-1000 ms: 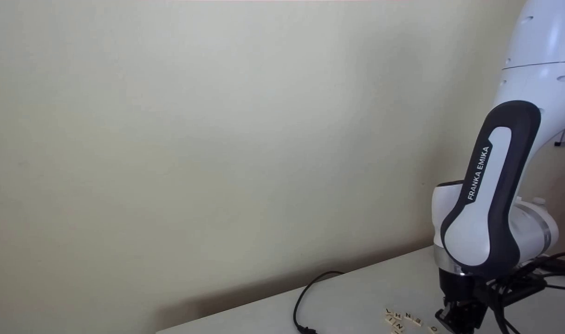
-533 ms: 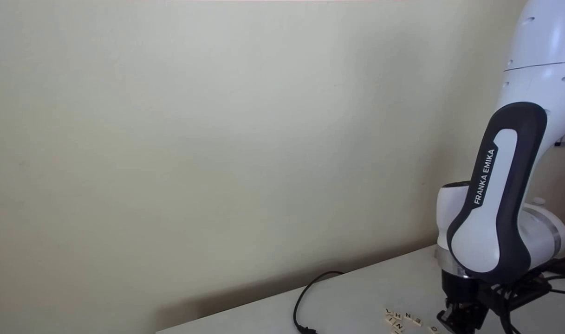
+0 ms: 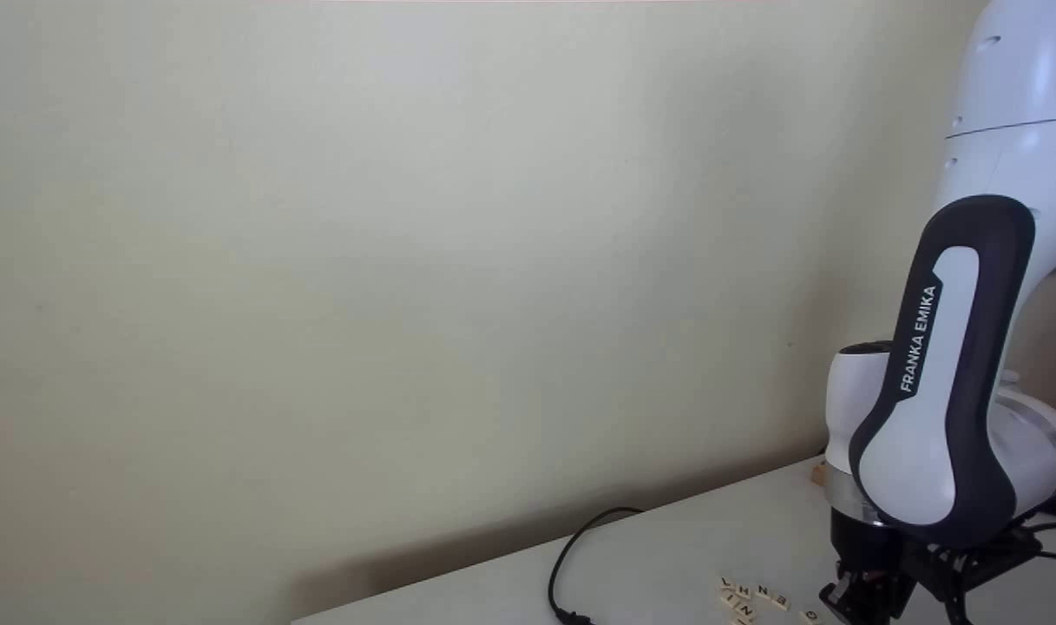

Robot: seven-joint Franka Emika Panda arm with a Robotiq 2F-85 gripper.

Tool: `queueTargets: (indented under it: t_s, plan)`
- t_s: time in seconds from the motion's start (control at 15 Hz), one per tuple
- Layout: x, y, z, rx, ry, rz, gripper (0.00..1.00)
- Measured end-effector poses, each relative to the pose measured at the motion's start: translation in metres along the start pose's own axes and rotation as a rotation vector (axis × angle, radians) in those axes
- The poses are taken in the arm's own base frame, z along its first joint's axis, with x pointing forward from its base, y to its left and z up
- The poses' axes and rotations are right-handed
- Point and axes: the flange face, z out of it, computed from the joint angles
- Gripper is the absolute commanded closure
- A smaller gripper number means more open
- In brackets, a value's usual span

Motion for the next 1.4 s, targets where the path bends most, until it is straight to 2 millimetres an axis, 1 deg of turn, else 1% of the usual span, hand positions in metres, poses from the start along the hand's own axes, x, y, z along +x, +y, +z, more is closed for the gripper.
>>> queueTargets:
  t_s: [0.4,1.4]
  plan:
    - [0.0047,-0.0005,-0.0014,0.002,0.017,0.015,1.00]
    - [0.0064,-0.0001,-0.0017,0.002,0.011,0.017,1.00]
